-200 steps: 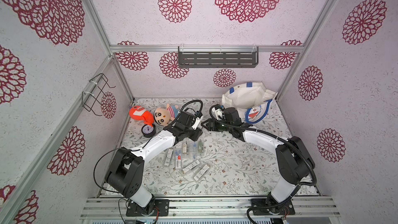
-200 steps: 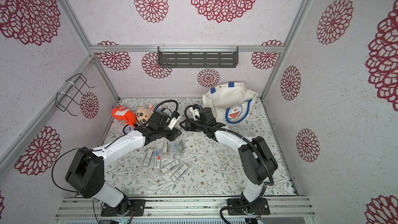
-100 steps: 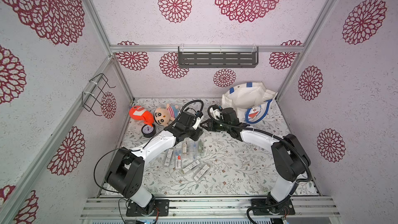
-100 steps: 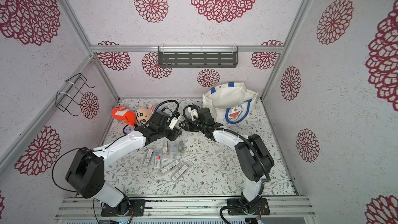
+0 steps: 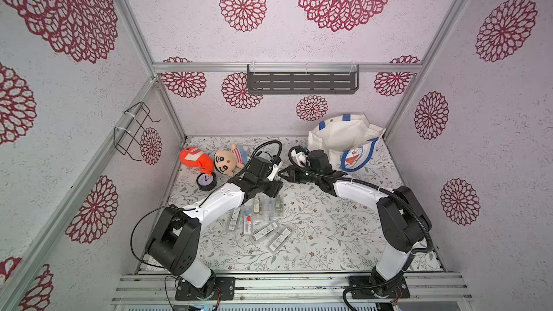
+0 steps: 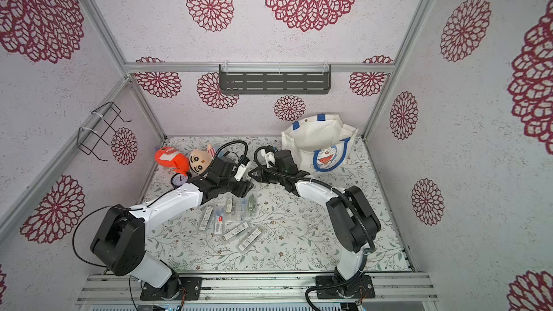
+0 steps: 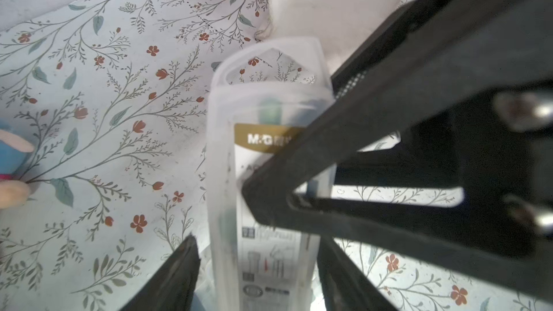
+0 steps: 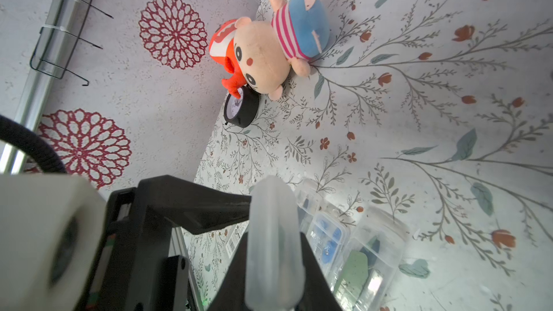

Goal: Put the compass set into the canvas bag
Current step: Pick up the compass set at the center of the board, then place the compass set in the canvas bag.

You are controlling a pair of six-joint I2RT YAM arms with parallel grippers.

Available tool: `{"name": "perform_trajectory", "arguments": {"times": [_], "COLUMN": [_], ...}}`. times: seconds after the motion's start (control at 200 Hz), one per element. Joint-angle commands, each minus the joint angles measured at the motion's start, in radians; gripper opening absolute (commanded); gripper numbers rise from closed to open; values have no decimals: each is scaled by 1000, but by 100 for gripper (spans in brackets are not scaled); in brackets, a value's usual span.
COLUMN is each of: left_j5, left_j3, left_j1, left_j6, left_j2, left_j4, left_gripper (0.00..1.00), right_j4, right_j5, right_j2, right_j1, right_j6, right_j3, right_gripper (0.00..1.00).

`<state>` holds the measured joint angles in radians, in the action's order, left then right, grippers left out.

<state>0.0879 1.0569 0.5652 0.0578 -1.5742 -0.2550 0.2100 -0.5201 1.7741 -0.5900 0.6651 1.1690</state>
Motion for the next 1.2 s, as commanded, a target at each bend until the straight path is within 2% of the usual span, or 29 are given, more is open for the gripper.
{"name": "perform_trajectory", "arguments": {"times": [0.0,0.115,0.295,0.655,0.956,1.196], "left_j5": [-2,4,63,88,45,50], "left_j3": [-11,-43,-95,-156,-158,-166], "left_j1": [7,-2,-60,-148,-168,-183], "left_j6": [4,8,71,144,167,166], "left_j2": [70,119,180,207,209,223], "left_j4": [33,62,107,133,73,48], "left_gripper": [76,80,82,83,83,83], "right_j4": [-70,-159,-285,-398,-456,-548], "right_j5": [66,130,196,351,447,512], "right_j2": [-66,-106,-171,-275,-202,-25], "right_j1": [8,22,70,263,412,451], "right_j6": [-72,-141,-227,-326,-382,-457], "right_j3": [37,67,140,327,487,599], "right_gripper": [0,0,0,0,0,0]}}
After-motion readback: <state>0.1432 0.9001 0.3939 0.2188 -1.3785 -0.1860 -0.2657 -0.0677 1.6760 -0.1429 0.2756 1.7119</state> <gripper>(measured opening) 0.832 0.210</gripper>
